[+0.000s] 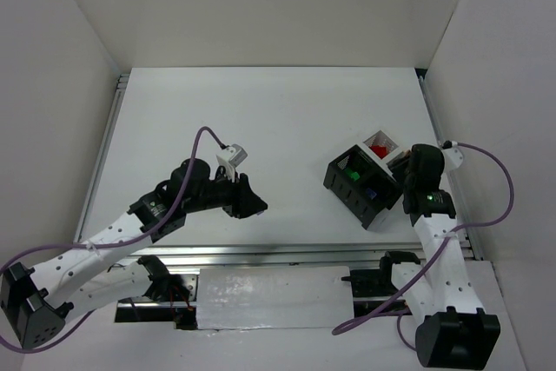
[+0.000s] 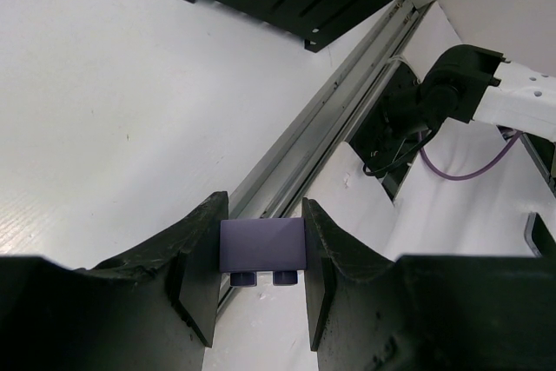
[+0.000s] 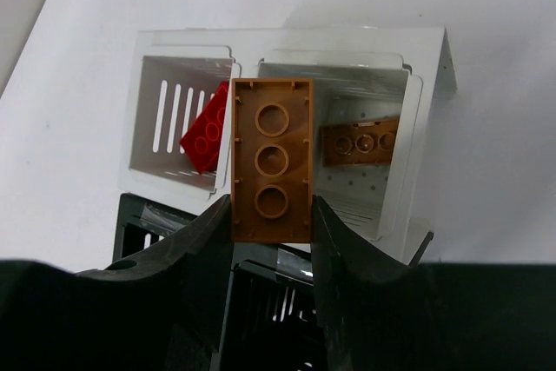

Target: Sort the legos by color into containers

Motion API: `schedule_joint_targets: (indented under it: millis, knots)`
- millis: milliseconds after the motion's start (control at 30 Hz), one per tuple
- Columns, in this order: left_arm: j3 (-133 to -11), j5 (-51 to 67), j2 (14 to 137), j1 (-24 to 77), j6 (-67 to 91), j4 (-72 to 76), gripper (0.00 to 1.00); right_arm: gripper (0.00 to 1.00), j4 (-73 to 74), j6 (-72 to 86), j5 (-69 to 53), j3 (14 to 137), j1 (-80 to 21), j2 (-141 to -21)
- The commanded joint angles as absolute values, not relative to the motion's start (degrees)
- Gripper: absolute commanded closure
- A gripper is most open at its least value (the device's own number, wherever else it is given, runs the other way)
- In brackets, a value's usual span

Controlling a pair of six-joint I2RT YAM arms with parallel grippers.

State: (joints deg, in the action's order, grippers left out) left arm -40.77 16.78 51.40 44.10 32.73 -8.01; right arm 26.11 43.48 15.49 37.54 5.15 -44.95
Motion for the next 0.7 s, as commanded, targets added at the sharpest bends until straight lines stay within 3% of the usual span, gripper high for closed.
schedule_joint_targets:
  millis: [0, 100, 133, 167, 233, 333, 367, 567, 667]
  knots:
    - [-42.5, 16.6, 51.9, 44.4, 31.4, -5.4, 1.00, 0.88, 23.2, 42.5, 14.4, 36.4, 5.6, -43.7]
    - [-42.8, 16.5, 52.3, 44.4, 31.3, -5.3, 1.00, 0.74, 23.1, 42.3, 14.0, 36.5, 5.6, -43.2]
    - [-42.8, 16.3, 52.4, 44.4, 31.3, -5.4, 1.00, 0.61, 23.0, 42.3, 14.0, 36.4, 5.6, -43.1]
    - [-43.0, 16.2, 52.5, 44.4, 31.3, -5.3, 1.00, 0.56, 23.0, 42.3, 14.0, 36.5, 5.6, -43.2]
    - [-42.9, 16.2, 52.6, 44.4, 31.3, -5.3, 1.00, 0.36, 23.0, 42.2, 14.1, 36.5, 5.6, -43.2]
    - [-43.0, 16.0, 52.8, 44.4, 31.2, -5.2, 1.00, 0.32, 22.9, 41.8, 13.4, 36.5, 5.7, -43.2]
    - [-43.1, 15.9, 53.1, 44.4, 31.2, -5.2, 1.00, 0.27, 23.0, 41.8, 13.4, 36.6, 5.6, -43.2]
    - [-43.0, 16.3, 53.7, 44.5, 31.8, -4.0, 1.00, 0.24, 23.4, 40.8, 12.0, 37.9, 5.6, -42.2]
    - [-43.0, 17.1, 53.7, 44.5, 32.4, -2.3, 1.00, 0.20, 23.2, 38.5, 5.1, 38.9, 5.6, -40.4]
